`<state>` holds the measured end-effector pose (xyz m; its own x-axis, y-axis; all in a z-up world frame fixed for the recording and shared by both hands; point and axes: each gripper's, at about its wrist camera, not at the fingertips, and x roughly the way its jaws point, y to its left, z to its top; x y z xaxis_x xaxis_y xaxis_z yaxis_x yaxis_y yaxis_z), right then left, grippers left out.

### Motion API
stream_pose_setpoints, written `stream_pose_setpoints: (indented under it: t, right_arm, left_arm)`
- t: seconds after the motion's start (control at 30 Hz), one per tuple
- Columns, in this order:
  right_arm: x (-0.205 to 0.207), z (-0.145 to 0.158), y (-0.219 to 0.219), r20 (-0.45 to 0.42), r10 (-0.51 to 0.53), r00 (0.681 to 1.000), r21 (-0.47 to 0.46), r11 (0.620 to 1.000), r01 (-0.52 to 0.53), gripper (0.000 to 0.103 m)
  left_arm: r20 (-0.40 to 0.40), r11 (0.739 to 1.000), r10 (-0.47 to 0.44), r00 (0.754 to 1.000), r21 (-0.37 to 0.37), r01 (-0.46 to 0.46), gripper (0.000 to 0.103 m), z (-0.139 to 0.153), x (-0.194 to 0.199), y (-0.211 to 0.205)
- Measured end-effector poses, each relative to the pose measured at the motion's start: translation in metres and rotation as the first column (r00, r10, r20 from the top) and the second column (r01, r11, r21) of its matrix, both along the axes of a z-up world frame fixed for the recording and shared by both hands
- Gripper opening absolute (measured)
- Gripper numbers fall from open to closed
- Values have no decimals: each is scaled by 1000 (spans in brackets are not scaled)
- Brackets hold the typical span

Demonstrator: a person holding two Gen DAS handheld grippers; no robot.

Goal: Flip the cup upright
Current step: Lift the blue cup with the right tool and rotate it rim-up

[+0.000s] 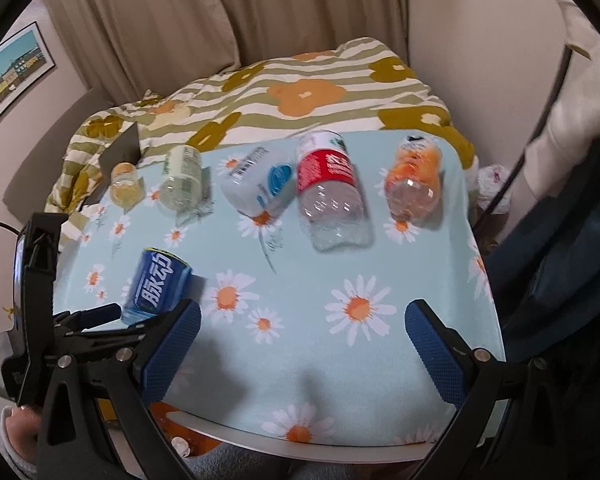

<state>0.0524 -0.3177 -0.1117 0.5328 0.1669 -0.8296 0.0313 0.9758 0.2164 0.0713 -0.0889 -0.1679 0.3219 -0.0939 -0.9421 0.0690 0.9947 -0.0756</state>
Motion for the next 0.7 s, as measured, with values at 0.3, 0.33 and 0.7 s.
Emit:
stream_pose_setpoints:
  t: [0.3,0.33,0.7]
  right_arm:
    - [53,15,46,-132,184,974,25,983,-182,102]
    - [58,11,54,-161,196,967,44,981,-191,102]
    - [113,-46,121,-417,207,885,297,951,-82,102]
  left_arm:
    - [41,997,61,997,39,-62,103,38,-4,66]
    - [43,997,62,997,37,-64,103,38,-5,75]
    - [16,999,47,999,-2,-47,103,14,3,151]
